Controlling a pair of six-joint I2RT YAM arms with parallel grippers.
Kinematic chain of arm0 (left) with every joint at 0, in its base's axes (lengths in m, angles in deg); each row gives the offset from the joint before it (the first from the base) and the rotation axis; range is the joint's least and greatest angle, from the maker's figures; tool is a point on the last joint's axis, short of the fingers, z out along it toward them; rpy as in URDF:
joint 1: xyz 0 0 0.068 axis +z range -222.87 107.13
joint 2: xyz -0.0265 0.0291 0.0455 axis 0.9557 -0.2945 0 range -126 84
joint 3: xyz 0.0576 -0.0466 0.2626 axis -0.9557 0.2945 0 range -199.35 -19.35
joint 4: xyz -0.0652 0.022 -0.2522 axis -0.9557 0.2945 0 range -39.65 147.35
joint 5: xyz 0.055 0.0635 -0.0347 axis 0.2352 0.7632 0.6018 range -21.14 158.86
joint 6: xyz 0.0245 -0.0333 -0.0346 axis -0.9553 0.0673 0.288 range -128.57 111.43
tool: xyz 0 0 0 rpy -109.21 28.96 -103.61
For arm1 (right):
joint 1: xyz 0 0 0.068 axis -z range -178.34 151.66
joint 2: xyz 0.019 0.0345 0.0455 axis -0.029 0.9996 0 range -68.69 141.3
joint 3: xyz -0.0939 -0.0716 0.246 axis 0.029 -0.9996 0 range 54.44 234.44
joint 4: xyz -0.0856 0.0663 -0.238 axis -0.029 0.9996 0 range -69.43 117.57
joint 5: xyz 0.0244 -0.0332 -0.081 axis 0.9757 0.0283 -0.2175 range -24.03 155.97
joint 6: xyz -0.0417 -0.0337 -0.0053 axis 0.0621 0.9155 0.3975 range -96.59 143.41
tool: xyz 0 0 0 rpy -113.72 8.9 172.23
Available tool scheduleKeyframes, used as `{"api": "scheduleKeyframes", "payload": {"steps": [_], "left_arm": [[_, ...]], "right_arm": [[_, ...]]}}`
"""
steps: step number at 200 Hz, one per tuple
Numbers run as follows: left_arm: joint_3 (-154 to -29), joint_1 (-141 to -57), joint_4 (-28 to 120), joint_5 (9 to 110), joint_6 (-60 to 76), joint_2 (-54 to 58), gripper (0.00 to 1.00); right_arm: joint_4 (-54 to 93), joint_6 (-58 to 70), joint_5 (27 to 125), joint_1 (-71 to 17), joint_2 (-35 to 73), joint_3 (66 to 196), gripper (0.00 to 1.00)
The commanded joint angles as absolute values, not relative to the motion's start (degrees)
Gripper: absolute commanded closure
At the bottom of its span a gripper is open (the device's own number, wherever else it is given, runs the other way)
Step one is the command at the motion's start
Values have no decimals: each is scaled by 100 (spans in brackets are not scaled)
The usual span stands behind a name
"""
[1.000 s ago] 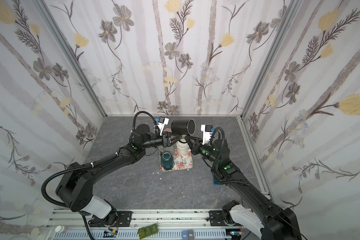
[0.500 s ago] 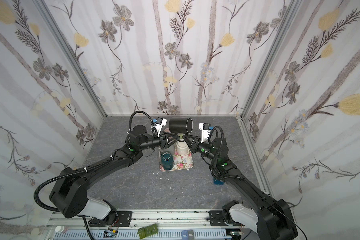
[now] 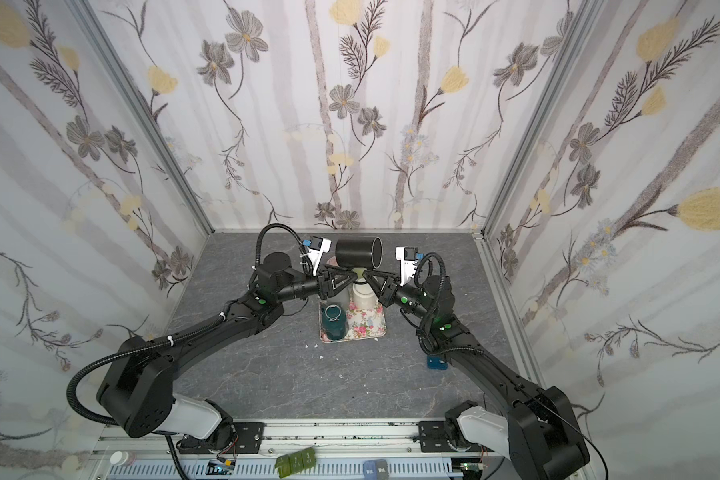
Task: Turn the mug right side up
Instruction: 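Bring the black mug toward the left gripper while the left gripper reaches to grasp it, then rotate the black mug upright with the left gripper while the right gripper releases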
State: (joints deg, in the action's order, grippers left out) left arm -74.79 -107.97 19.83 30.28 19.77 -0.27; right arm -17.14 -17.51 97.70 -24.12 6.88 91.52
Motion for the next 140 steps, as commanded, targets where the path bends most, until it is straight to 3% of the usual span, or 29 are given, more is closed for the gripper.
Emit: {"api": "scheduleKeyframes", "payload": {"steps": [1,63,83,140], "left_arm": [[-7486,-10803,947,2672,1987,12,60],[-7445,-10795,686,2861,2050,-35,47],[-7475,-10787,690,2753,2025,-31,60],[-7424,-10790,387,2726,2129,-95,60]], "right_arm": [[-1950,-1761,10293,-2431,790,9100,100],[-2259,-1913,10381,-2435,959,9005,100],[-2292,-1932,10366,-2431,962,8982,100],[-2363,-1969,10490,-2422,1009,8994,100]]}}
